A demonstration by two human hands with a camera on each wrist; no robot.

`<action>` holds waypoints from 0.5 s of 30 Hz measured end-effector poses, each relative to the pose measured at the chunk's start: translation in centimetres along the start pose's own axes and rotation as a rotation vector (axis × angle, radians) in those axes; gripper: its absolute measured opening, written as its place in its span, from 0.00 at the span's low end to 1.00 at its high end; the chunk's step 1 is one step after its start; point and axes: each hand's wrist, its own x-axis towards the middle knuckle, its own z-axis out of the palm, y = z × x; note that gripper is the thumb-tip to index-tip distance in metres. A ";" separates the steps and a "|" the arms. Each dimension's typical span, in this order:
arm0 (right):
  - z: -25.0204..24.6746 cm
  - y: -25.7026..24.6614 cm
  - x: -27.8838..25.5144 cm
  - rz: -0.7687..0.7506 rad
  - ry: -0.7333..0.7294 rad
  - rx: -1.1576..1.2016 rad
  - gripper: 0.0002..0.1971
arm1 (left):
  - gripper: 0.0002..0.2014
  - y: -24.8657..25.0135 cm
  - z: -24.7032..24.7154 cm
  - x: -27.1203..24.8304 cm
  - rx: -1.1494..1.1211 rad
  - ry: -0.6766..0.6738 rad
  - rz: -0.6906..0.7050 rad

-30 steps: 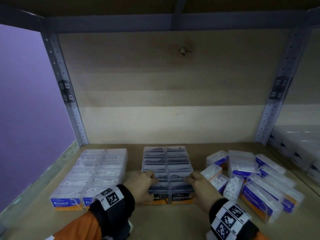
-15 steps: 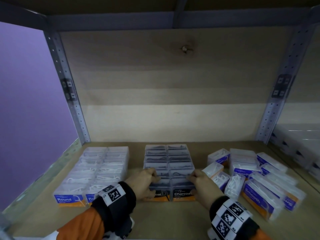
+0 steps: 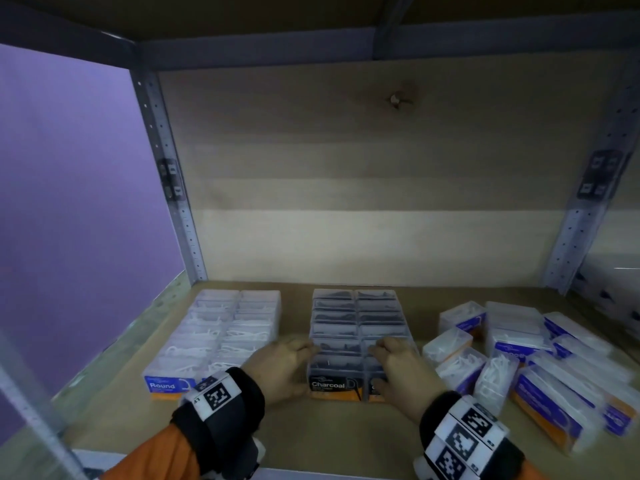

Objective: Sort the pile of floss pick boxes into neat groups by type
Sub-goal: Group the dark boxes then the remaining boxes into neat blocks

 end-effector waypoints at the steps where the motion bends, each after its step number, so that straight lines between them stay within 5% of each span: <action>1: -0.1 -0.8 0.2 -0.024 0.005 0.010 0.26 | 0.35 -0.5 -0.1 -0.7 0.009 0.007 -0.015; 15: 2.1 -13.9 6.4 -0.272 -0.166 -0.037 0.32 | 0.45 -11.0 0.7 -8.8 0.031 -0.121 -0.354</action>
